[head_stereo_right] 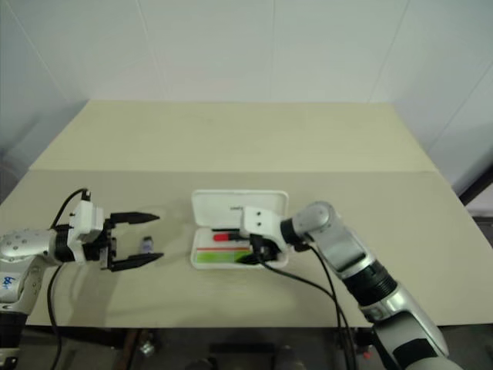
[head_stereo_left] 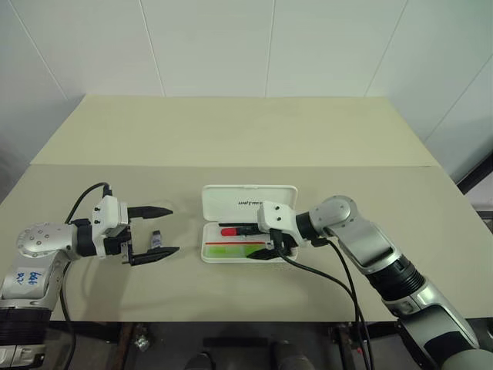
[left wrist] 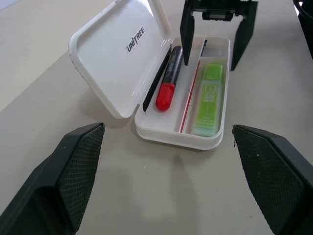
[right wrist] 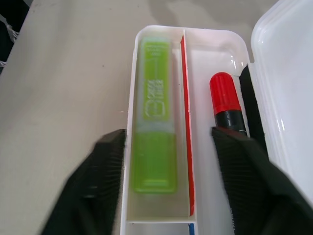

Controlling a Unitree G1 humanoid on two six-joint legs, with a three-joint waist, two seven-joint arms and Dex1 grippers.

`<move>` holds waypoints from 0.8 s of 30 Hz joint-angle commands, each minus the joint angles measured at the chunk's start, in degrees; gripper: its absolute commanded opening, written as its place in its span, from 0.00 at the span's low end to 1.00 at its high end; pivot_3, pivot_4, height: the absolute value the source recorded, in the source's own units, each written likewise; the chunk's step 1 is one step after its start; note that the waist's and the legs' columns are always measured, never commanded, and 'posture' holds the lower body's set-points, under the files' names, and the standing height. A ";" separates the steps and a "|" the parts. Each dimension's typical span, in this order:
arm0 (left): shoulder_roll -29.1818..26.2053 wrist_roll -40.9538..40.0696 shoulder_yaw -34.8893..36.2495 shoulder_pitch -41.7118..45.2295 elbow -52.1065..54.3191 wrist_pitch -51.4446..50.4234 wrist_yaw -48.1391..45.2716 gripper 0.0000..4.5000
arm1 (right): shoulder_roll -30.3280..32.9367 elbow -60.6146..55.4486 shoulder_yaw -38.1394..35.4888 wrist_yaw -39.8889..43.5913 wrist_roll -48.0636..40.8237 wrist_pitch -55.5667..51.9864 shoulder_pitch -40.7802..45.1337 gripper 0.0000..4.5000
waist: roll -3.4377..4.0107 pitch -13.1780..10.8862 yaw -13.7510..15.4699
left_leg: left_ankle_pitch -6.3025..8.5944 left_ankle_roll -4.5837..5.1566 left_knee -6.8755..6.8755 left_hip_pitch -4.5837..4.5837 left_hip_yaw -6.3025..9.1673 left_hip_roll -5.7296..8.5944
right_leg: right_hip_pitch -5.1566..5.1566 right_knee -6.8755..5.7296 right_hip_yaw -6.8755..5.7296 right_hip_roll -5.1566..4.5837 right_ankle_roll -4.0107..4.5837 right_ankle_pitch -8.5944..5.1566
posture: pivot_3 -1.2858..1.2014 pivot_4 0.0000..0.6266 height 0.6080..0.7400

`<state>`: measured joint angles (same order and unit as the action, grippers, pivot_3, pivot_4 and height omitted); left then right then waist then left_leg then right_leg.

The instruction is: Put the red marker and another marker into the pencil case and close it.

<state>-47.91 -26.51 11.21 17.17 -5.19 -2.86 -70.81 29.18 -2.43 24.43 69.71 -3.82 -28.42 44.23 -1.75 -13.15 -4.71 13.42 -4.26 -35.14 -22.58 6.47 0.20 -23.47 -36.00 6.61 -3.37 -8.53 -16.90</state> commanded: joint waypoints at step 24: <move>4.69 -0.89 3.92 -10.03 10.62 -1.07 9.56 1.00 | 10.28 -12.13 -27.26 1.78 -20.73 6.42 -19.29 1.00 | -0.01 0.01 0.34 | -0.01 0.03 0.01 -0.08 0.03 -0.02 | 0.01 0.07 -0.06 -0.01 0.04 0.02 | 0.52 0.24 1.00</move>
<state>-44.11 -26.76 13.16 8.71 2.41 -3.31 -64.01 39.60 -12.96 2.54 71.82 -21.33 -25.47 25.51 -1.77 -13.15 -4.37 13.41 -4.23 -35.09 -22.65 6.49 0.18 -23.43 -35.88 6.56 -3.39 -8.49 -16.89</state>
